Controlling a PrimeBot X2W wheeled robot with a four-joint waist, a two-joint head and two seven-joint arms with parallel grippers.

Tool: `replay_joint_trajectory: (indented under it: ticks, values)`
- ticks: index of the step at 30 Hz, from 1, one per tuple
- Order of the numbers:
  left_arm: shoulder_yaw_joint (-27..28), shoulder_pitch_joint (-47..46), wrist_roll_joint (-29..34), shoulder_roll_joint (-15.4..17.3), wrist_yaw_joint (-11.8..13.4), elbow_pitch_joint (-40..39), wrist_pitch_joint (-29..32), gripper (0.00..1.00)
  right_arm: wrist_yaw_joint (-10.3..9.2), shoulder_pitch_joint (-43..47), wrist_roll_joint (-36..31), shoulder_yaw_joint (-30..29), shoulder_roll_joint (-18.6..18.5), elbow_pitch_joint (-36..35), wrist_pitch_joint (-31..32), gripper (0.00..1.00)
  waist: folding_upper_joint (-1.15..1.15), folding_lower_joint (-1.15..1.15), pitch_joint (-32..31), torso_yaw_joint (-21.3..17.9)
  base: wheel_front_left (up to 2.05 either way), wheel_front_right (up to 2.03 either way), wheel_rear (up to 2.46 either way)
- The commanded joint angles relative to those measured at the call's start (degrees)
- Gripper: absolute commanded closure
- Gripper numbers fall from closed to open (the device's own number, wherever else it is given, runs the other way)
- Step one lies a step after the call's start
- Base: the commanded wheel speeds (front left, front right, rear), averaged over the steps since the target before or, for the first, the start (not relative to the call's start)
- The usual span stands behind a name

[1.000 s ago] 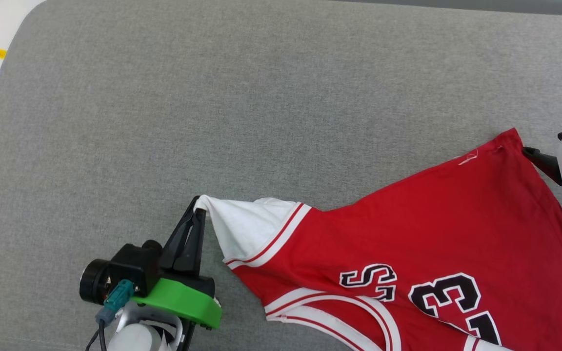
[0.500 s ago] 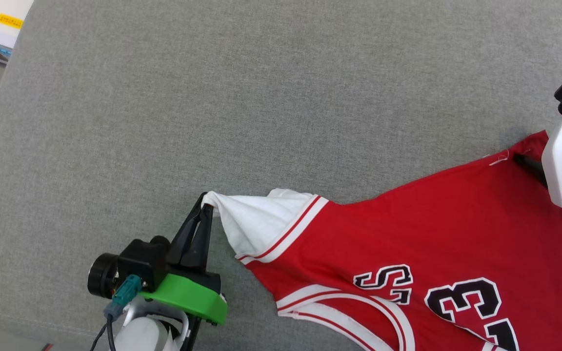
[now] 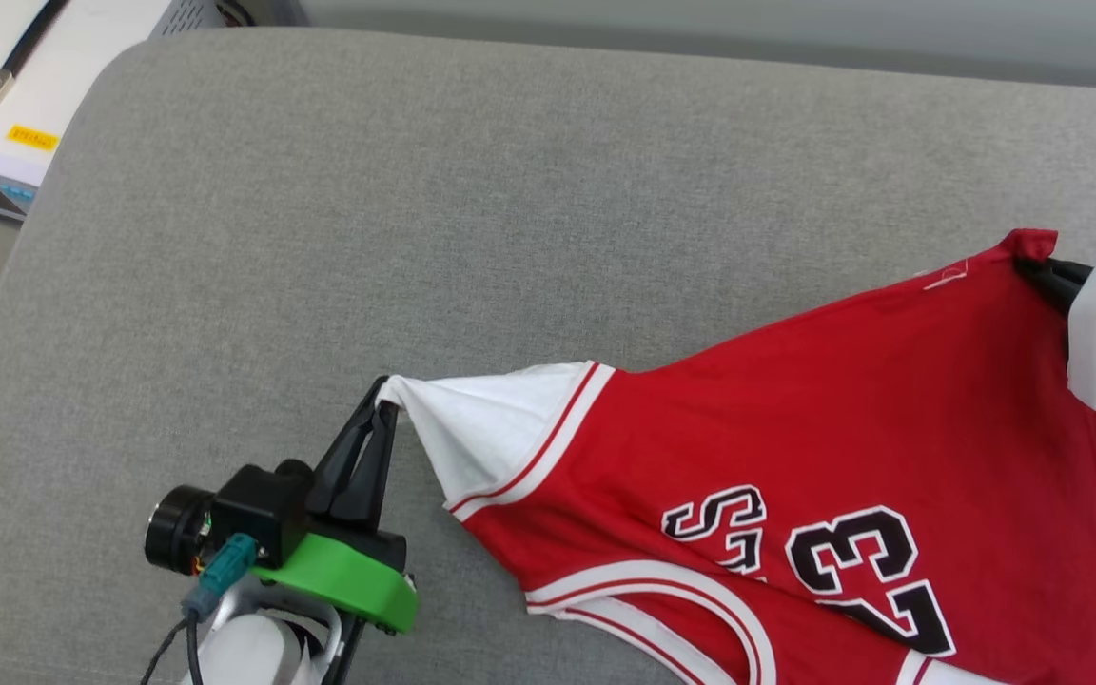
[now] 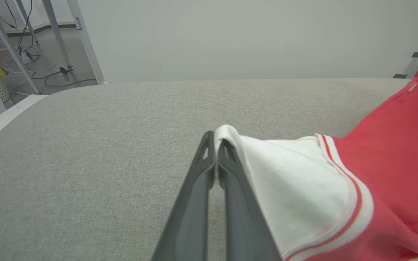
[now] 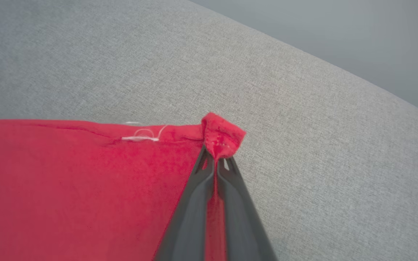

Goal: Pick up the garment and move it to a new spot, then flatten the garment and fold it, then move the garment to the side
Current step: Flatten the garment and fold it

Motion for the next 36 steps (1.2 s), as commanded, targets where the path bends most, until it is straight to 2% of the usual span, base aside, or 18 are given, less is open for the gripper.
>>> replay_joint_trajectory:
  ticks: [1,10,22,28,36]
  values:
    - [0.35,-1.77,0.62,0.81,-0.25,-0.75,0.30,1.00,-0.04,1.01,0.55,-0.36,-0.55,-0.93,-1.42,1.00,0.00,0.00,-3.30,-1.98,0.00,0.00,0.00]
    - [3.00,-13.07,0.74,3.60,-1.72,-3.99,2.02,1.00,-0.04,1.00,0.55,-5.34,-1.75,-8.79,-8.87,1.00,0.00,0.00,-5.66,-5.54,0.00,0.00,0.00]
    - [4.55,-34.31,0.36,5.65,-4.41,-4.68,6.22,1.00,-0.04,-1.86,-2.54,-14.52,0.74,-17.92,-9.92,1.00,0.00,0.00,-3.45,-8.43,0.00,0.00,0.00]
    - [3.45,-48.05,0.63,7.21,-6.07,-0.80,7.74,1.00,-0.04,-7.72,-5.69,-18.06,3.69,-19.14,-8.59,1.00,0.00,0.00,1.52,-9.59,0.00,0.00,0.00]
    - [-0.62,-70.87,0.08,7.63,-7.07,8.48,8.99,1.00,-0.04,-23.70,-8.94,-21.74,6.95,-15.47,-6.54,1.00,0.00,0.00,10.01,-10.16,0.00,0.00,0.00]
